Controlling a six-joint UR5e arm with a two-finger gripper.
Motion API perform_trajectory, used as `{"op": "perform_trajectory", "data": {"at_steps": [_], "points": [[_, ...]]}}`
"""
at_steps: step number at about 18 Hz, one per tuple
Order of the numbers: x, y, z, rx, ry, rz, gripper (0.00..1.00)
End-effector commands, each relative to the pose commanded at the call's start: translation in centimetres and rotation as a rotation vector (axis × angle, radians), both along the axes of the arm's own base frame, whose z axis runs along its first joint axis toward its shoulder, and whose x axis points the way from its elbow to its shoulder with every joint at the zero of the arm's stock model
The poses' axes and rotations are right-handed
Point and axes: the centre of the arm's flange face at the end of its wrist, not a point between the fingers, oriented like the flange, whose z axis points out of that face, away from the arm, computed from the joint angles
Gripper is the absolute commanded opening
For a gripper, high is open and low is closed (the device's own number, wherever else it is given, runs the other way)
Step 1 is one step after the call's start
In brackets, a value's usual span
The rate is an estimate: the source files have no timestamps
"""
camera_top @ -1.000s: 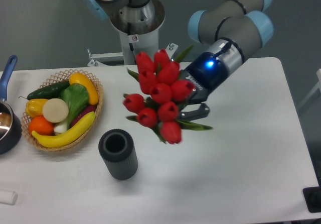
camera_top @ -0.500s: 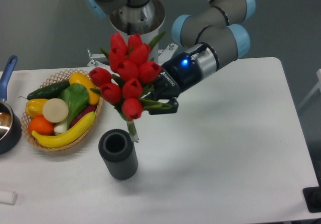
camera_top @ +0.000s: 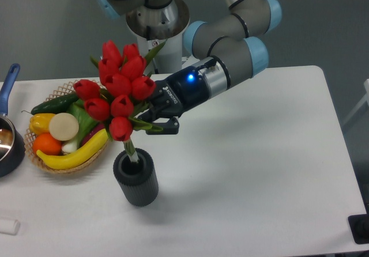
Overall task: Insert the flowers into the vase
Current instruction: 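Lower the tulip stems down into the black vase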
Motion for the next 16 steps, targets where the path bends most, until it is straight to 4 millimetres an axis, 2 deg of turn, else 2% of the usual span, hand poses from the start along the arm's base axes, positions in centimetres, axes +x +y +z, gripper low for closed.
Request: {"op": "perform_trajectory", "data": {"at_steps": [9,16], "points": [[-0.2,0.5,-1.0,-0.01,-0.014,-0.006,0.25],[-0.7,1.0,-3.6,-0.036,-0.033,-0.003,0.26]]}}
